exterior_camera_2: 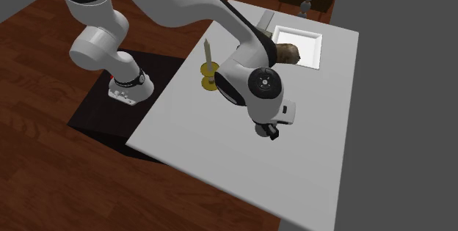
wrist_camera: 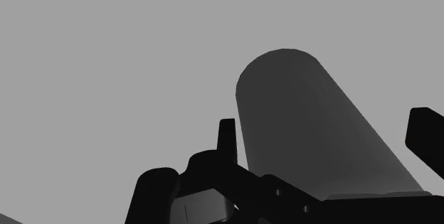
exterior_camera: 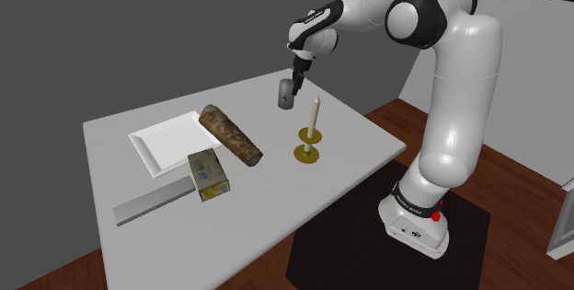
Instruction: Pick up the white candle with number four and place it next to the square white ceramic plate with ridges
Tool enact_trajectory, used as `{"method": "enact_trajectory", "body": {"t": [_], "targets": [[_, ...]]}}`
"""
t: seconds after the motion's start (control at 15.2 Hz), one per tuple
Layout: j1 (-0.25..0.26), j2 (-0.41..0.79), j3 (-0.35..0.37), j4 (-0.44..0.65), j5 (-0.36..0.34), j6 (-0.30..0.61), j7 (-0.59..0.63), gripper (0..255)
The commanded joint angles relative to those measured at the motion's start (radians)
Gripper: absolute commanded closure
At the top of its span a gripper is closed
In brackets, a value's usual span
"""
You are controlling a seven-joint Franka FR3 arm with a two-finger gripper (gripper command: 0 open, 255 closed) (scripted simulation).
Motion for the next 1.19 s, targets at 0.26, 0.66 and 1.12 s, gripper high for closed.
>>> {"method": "enact_trajectory", "body": {"t": [0.26,0.66,1.12], "targets": [[0.0,0.0,0.0,0.001,0.0,0.0,0.0,255],[0.001,-0.008,-0.002,0.003,-0.005,-0.01,0.005,255],[0.008,-0.056,-0.015,0.033,-0.039,-0.082,0.039,255]]}}
